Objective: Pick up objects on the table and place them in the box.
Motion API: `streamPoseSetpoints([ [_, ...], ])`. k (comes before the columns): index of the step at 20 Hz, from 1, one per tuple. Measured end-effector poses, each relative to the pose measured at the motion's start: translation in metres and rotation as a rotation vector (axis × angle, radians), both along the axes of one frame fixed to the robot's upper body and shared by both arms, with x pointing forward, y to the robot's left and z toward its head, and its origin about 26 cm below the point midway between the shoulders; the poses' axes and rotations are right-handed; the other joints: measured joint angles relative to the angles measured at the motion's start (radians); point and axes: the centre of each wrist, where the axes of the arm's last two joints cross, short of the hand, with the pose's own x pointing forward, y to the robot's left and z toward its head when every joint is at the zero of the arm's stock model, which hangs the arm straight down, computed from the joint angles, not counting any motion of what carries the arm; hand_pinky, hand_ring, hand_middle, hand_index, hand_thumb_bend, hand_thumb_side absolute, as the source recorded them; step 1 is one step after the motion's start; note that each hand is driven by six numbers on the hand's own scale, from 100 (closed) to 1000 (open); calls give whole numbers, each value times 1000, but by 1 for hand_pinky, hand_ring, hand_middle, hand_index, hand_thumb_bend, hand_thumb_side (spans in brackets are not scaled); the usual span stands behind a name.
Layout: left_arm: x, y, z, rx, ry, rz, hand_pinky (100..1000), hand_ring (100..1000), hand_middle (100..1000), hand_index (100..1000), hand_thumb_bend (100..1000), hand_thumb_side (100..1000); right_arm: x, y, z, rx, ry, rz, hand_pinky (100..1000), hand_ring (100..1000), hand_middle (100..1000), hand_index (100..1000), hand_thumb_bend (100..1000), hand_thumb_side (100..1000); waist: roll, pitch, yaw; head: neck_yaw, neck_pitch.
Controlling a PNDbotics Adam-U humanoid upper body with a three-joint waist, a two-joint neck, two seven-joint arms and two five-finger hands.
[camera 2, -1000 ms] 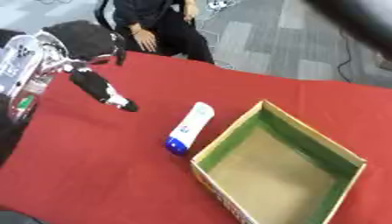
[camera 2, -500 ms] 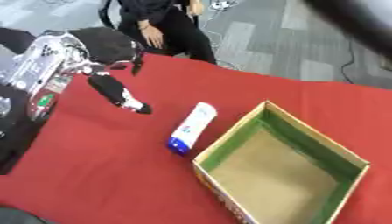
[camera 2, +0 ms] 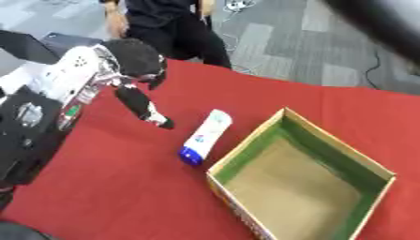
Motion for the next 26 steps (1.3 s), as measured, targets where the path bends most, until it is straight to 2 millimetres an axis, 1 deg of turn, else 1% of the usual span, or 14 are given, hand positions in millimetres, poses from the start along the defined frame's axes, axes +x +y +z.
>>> streamPoseSetpoints([
  [4, 1, -5, -6, 8, 12, -10, 168, 691, 617, 535, 542, 1000, 0, 0, 0, 0, 1, 1, 141, 307, 381, 414, 154, 987, 0, 0, -2, 5, 0],
  [9, 0, -2, -17, 7, 41, 0, 141, 666, 608, 533, 519, 1000, 0, 0, 0, 1, 2, 1, 140, 307, 381, 416, 154, 986, 0, 0, -3, 3, 0],
  [15, -3, -6, -35, -27, 96, 7, 109, 638, 600, 532, 487, 1000, 1, 1, 2, 2, -2, 4, 140, 307, 381, 416, 155, 986, -1, 0, -3, -13, 0],
  [18, -5, -10, -41, -45, 115, 3, 115, 642, 604, 537, 484, 1000, 1, 1, 2, 4, -2, 4, 140, 307, 381, 415, 155, 987, -1, 0, -3, -14, 0],
  [21, -9, -14, -45, -61, 124, -6, 142, 659, 630, 562, 477, 1000, 2, 1, 2, 4, -3, 4, 140, 307, 380, 412, 156, 987, -3, 0, -5, -14, 0],
  [22, -11, -15, -47, -66, 125, -10, 139, 657, 629, 562, 494, 1000, 2, 1, 2, 4, -3, 4, 140, 307, 380, 412, 158, 968, -3, 0, -6, -14, 0],
  [23, -13, -17, -48, -72, 125, -16, 140, 655, 634, 568, 475, 1000, 2, 1, 2, 4, -3, 4, 140, 307, 380, 412, 156, 987, -3, 0, -6, -14, 0],
  [26, -17, -22, -51, -90, 128, -28, 143, 656, 639, 574, 475, 1000, 1, 1, 2, 2, -2, 4, 139, 306, 381, 413, 157, 987, -6, 0, -6, -13, 0],
])
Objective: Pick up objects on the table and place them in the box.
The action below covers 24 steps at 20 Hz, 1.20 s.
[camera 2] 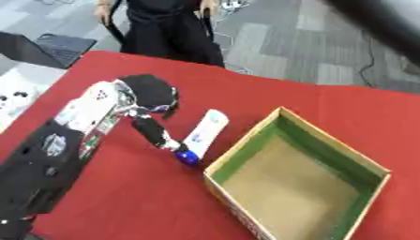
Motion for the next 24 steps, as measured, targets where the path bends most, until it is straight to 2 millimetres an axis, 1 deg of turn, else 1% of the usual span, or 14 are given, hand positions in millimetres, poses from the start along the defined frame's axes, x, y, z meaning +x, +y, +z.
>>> streamPoseSetpoints([
  [1, -1, -2, -2, -4, 1, -2, 150, 660, 648, 579, 495, 1000, 0, 0, 0, -2, 0, -1, 139, 306, 381, 413, 156, 988, -1, 0, 0, 0, 0],
  [2, -2, -3, -3, -7, 3, -1, 152, 661, 652, 582, 473, 1000, 0, 0, 0, -3, 1, -1, 139, 306, 381, 413, 157, 986, -2, 0, 0, 1, 0],
  [6, -4, -9, -7, -13, -6, -7, 175, 675, 679, 598, 479, 1000, 0, 0, 0, -6, 1, -3, 139, 307, 381, 412, 157, 987, -3, 0, 1, 11, 0],
  [7, -5, -11, -8, -14, -9, -10, 194, 684, 701, 616, 479, 1000, 0, 0, 0, -6, 1, -3, 139, 307, 381, 412, 158, 987, -3, 0, 1, 14, 0],
  [8, -5, -12, -8, -15, -13, -14, 190, 682, 695, 612, 478, 1000, 0, 0, 0, -7, 1, -3, 139, 307, 381, 413, 157, 987, -3, 0, 1, 19, 0],
  [9, -6, -13, -9, -17, -17, -19, 228, 700, 725, 635, 479, 1000, 0, 0, 0, -7, 1, -4, 139, 307, 381, 412, 157, 987, -3, 0, 2, 20, 0],
  [10, -6, -15, -10, -15, -20, -22, 221, 697, 721, 632, 479, 1000, 0, 0, 0, -7, 1, -4, 139, 307, 381, 412, 157, 987, -3, 0, 2, 24, 0],
  [11, -6, -16, -12, -13, -25, -26, 252, 712, 741, 652, 480, 1000, 0, 0, 0, -7, 2, -4, 139, 307, 381, 412, 158, 987, -3, 0, 3, 28, 0],
  [15, -5, -16, -15, 0, -43, -28, 285, 727, 759, 671, 483, 1000, 0, 0, 0, -8, 4, -4, 138, 307, 381, 411, 158, 987, -3, 0, 5, 36, 0],
  [24, -3, -15, -25, 5, -55, -15, 294, 733, 765, 674, 491, 1000, 0, 0, 0, -12, 7, -6, 139, 307, 381, 411, 157, 987, -3, 0, 8, 36, 0],
])
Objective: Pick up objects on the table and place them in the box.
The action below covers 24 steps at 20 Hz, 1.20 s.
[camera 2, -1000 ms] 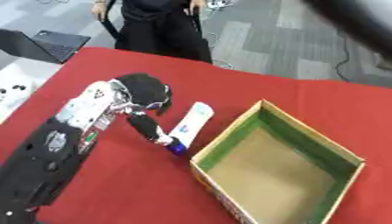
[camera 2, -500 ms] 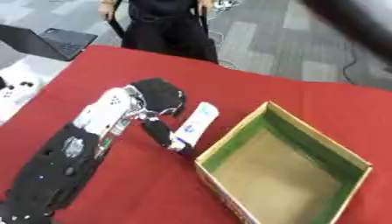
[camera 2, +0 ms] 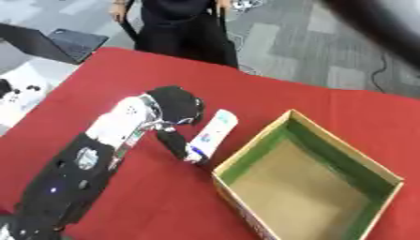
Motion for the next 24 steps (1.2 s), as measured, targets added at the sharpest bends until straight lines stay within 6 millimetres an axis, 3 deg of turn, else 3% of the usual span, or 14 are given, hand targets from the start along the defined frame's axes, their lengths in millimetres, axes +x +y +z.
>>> streamPoseSetpoints([
  [24, 28, -2, -22, 118, -8, 69, 327, 768, 777, 678, 523, 1000, 0, 0, 0, -4, 5, 2, 139, 307, 381, 408, 156, 987, 2, 0, -6, 8, 1],
])
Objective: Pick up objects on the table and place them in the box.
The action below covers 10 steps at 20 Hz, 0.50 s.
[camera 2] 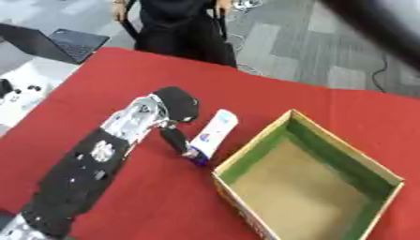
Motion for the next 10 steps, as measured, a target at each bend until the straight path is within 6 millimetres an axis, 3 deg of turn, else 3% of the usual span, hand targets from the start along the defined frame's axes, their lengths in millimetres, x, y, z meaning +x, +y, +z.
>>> streamPoseSetpoints([
  [10, 8, -2, -13, 22, 1, 22, 313, 766, 771, 670, 494, 1000, 0, 0, 1, 6, -1, 6, 139, 307, 380, 410, 155, 987, 1, 0, -7, 2, 0],
])
